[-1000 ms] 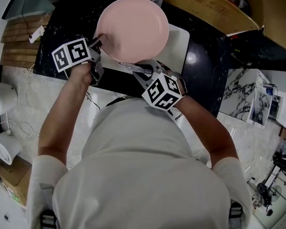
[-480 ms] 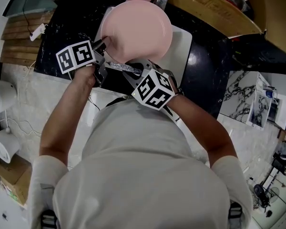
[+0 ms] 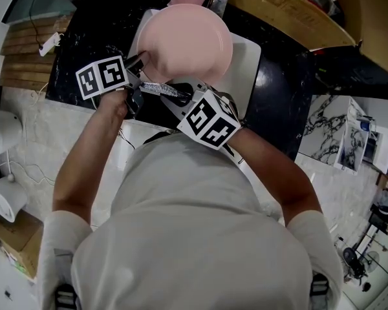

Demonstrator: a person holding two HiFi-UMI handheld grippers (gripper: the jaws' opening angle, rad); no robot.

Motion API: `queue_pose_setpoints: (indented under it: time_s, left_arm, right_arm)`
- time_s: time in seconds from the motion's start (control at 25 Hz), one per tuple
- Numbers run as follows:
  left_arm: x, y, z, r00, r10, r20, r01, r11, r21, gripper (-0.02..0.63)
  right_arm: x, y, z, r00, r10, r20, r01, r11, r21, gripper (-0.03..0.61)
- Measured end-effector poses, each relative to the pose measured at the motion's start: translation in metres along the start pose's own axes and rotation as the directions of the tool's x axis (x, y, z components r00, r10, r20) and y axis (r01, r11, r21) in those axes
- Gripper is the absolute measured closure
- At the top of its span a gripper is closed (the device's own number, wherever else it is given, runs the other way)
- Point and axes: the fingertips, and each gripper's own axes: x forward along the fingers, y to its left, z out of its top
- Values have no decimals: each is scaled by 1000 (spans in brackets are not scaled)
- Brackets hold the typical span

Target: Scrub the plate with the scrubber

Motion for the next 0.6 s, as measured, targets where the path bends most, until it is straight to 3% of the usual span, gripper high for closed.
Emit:
queue_pose_setpoints:
  time_s: [0.24, 0.6]
  left_arm:
    - [1, 5, 1, 1000, 9, -11, -9, 1000, 3, 595]
    - [-1, 12, -5, 999, 6, -40, -6, 1000, -4, 594]
  right_arm:
    - [-15, -17, 10, 997, -47, 57, 44, 998, 52, 502]
    - [-50, -67, 9, 972, -207, 114, 192, 973, 127, 502]
